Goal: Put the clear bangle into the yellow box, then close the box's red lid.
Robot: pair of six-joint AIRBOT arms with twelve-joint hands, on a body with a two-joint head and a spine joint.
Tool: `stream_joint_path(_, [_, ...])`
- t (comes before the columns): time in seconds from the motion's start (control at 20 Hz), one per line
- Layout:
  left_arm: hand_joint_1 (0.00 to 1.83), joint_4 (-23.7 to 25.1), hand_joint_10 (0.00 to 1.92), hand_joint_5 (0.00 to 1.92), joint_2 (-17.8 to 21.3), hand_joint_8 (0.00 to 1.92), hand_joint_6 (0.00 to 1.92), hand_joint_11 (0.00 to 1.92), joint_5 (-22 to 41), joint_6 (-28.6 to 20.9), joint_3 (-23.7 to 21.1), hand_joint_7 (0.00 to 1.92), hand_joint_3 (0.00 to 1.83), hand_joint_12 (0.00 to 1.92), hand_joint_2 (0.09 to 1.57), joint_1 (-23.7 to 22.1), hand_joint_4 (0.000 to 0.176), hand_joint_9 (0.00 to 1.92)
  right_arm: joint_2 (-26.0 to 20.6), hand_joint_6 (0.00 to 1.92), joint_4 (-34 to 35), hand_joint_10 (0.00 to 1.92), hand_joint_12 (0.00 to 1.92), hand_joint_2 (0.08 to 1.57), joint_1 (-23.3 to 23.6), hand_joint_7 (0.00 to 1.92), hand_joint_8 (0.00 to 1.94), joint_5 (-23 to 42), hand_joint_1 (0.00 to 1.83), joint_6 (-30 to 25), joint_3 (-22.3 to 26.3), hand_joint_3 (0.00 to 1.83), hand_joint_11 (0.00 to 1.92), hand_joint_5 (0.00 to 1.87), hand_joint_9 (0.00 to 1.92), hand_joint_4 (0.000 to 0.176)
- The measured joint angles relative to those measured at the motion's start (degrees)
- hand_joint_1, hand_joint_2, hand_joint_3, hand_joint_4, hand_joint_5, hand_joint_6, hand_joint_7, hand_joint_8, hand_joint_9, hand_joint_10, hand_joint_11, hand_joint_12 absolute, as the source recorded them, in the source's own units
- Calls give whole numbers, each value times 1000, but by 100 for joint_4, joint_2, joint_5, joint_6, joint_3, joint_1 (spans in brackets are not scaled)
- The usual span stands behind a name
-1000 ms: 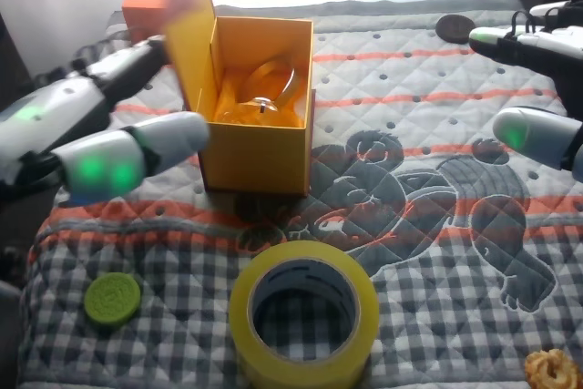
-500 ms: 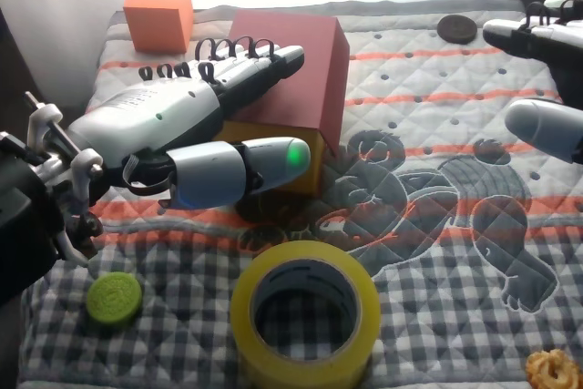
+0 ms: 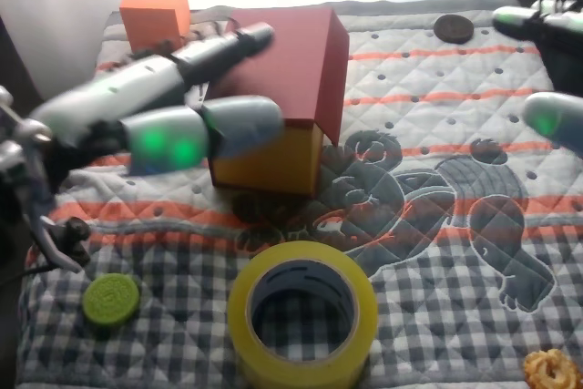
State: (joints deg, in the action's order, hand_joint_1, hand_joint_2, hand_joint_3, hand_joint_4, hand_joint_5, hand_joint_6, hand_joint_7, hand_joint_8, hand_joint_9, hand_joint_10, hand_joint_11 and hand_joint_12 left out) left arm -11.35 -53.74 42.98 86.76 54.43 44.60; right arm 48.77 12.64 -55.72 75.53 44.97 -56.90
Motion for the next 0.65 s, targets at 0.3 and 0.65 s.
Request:
stream_joint_path(0.3, [0,-85,0,0,605,0,0,0,1904,-1036,-190,0,0,0,1186,313,0,0,-179,0,-22,0,273,1339,-321,467,0,428,0,55,227,15,0,304,317,37])
stream_joint_path(0.65, [378,-713,0,0,673,0,0,0,4118,-5274,660,0,0,0,1101,1613,14,0,-590,0,20,7,803,1346,-634,399,0,1137,25,481,575,3,44,266,423,0])
